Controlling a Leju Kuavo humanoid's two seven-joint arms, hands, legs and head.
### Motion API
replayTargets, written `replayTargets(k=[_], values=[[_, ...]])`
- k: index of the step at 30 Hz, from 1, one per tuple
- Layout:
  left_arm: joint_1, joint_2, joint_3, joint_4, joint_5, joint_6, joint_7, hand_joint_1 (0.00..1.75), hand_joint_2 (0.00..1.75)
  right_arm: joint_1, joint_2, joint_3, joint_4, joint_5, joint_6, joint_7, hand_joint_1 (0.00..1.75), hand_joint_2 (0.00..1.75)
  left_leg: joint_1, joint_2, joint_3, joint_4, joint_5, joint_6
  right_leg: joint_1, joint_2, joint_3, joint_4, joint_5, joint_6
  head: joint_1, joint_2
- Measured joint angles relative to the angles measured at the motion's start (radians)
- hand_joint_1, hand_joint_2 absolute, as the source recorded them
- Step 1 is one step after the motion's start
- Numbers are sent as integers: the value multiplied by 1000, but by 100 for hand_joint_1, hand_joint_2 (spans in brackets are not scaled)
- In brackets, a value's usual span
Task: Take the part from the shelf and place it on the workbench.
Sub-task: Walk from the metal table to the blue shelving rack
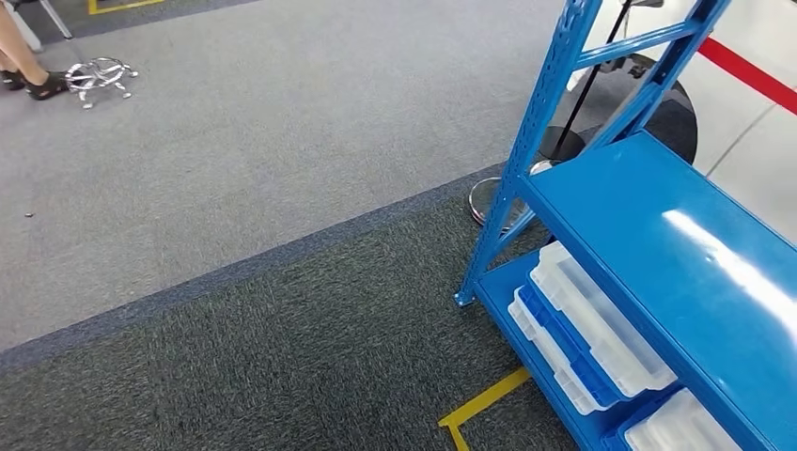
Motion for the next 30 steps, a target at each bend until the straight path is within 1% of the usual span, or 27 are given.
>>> replayTargets(k=[2, 3, 4, 5, 6, 7, 8, 9, 10, 11, 13, 14, 15, 16, 17, 18, 19, 20, 21, 22, 23, 24, 25, 26, 27, 29, 30], values=[[1, 0, 0, 0, 0, 0, 1, 0, 0, -2, 0, 0, 0, 0, 0, 0, 0, 0, 0, 29, 4, -7, 2, 10, 1, -64, -48, 98, -54, 8, 3, 0], [3, 0, 0, 0, 0, 0, 1, 0, 0, -3, 0, 0, 0, 1, 1, 0, 0, 0, -1, 43, 4, -7, 0, 13, 0, -84, -83, 166, -84, 12, 4, 0], [4, 0, 0, 0, 0, 0, 1, 0, 0, -3, 0, 0, 0, 2, 1, 0, 0, 0, -2, 59, 5, -7, -2, 14, -1, -93, -114, 222, -103, 15, 4, 0], [5, 0, 0, 0, 0, 0, 1, 0, 0, -3, 0, -1, 0, 2, 2, 0, 0, 0, -3, 73, 6, -6, -5, 14, -3, -98, -129, 250, -103, 18, 4, 0], [4, 0, 0, 0, 0, 0, 1, 0, 0, -2, 0, -1, 0, 2, 2, 1, 0, 0, -3, 86, 9, -6, -8, 12, -4, -102, -124, 238, -83, 18, 4, 0], [3, 0, 0, 0, 0, 0, 1, 0, 0, -1, 0, -1, 0, 2, 2, 1, 0, 0, -3, 98, 14, -6, -11, 11, -4, -110, -99, 188, -49, 17, 4, 0], [2, 0, 0, 0, 0, 0, 1, 0, 0, 0, 0, -2, 0, 2, 2, 2, 0, 0, -3, 108, 20, -6, -15, 7, -2, -127, -61, 115, -12, 13, 4, 0], [2, 0, 0, 0, 0, 0, 1, 0, 0, -1, 0, -2, 0, 3, 2, 2, 0, 0, -6, 117, 25, -6, -20, 3, 3, -147, -26, 48, 13, 7, 4, 0], [2, 0, 0, 0, 0, 0, 1, 0, 0, -2, 0, -2, 0, 3, 2, 3, 0, 0, -7, 126, 28, -6, -24, -3, 8, -162, -3, 1, 27, 0, 4, 0], [1, 0, 0, 0, 0, 0, 1, 0, 0, -3, 0, -2, 0, 3, 2, 3, 0, 0, -9, 134, 32, -6, -28, -9, 12, -170, 7, -21, 30, -8, 3, 0], [-2, -1, 0, 0, 0, 0, 1, 0, 0, -3, 0, -3, 0, 5, 2, 3, 0, 0, -10, 151, 41, -8, -32, -19, 16, -154, 6, -26, 27, -19, 3, 0], [-4, -1, 0, 0, 0, 0, 1, 0, 0, -2, 0, -4, 0, 5, 2, 4, 0, 0, -9, 147, 44, -4, -36, -25, 14, -144, 8, -29, 28, -25, 3, 0], [-5, -1, 0, 0, 0, 0, 1, 0, 0, -1, 0, -6, 0, 5, 2, 5, 0, 0, -8, 130, 41, 9, -46, -30, 10, -135, 11, -33, 30, -30, 3, 0], [-5, -1, 0, 0, 0, 0, 1, 0, 0, -1, 0, -7, 0, 6, 2, 5, 0, 0, -7, 107, 27, 41, -68, -35, 7, -126, 14, -38, 33, -36, 3, 0], [-4, -1, 0, 0, 0, 0, 1, 0, 0, -2, 0, -7, 0, 6, 2, 6, 0, 0, -5, 80, 1, 94, -99, -38, 4, -116, 16, -40, 35, -41, 3, 0], [-3, -1, 1, 0, 0, 0, 1, 0, 0, -3, 0, -8, 0, 6, 2, 7, 0, 0, -5, 62, -32, 160, -132, -40, 4, -106, 15, -40, 35, -44, 3, 0], [-1, -1, 1, 0, 1, 0, 1, 0, 0, -4, 0, -9, 0, 6, 2, 7, 0, 0, -4, 54, -67, 224, -157, -40, 5, -95, 15, -39, 35, -47, 3, 0], [1, -1, 1, 0, 2, 0, 1, 0, 0, -4, 0, -9, 0, 7, 2, 8, 0, 0, -5, 52, -93, 266, -163, -40, 6, -81, 15, -38, 34, -48, 3, 0], [3, -1, 2, 0, 3, 0, 1, 0, 0, -4, 0, -9, 0, 8, 2, 10, 0, 0, -5, 50, -102, 271, -147, -39, 7, -67, 16, -36, 34, -48, 3, 0], [4, -1, 2, 0, 4, 0, 2, 0, 0, -4, 0, -10, 0, 9, 2, 10, 0, 0, -5, 46, -92, 235, -111, -36, 7, -51, 16, -34, 32, -47, 3, 0], [4, -1, 2, 0, 5, 0, 2, 0, 0, -4, 0, -10, 0, 9, 2, 11, 0, 0, -4, 34, -68, 169, -67, -33, 7, -37, 17, -31, 31, -46, 3, 0], [4, 0, 3, 0, 5, 0, 2, 0, 0, -4, 0, -10, 0, 10, 2, 11, 0, 0, -4, 13, -42, 102, -34, -29, 7, -23, 16, -26, 28, -42, 3, 0], [4, 0, 4, 0, 5, 0, 2, 0, 0, -5, 0, -10, 0, 10, 2, 11, 0, 0, -5, -4, -23, 50, -12, -26, 8, -12, 13, -21, 26, -38, 3, 0], [3, 0, 4, 0, 6, 0, 2, 0, 0, -5, 0, -10, 0, 10, 2, 11, 0, 0, -6, -17, -12, 22, -5, -24, 7, -4, 10, -18, 24, -33, 3, 0], [1, 1, 5, 0, 6, 0, 1, 0, 0, -4, 0, -10, 1, 12, 2, 11, 0, 0, -8, -20, -9, 14, -8, -22, 7, 4, 8, -17, 23, -27, 3, 0], [-3, 1, 7, 0, 12, 0, -1, 0, 0, -1, 0, -10, 1, 20, 3, 12, 0, 0, -8, -2, -4, 7, -2, -12, 4, 10, 4, -18, 24, -15, 3, 0], [-4, 1, 9, 0, 18, 0, -3, 0, 0, -1, 1, -10, 2, 25, 3, 12, 0, 0, -6, 9, -2, 2, 2, -6, 5, -5, 0, -8, 17, -10, 3, 0]])
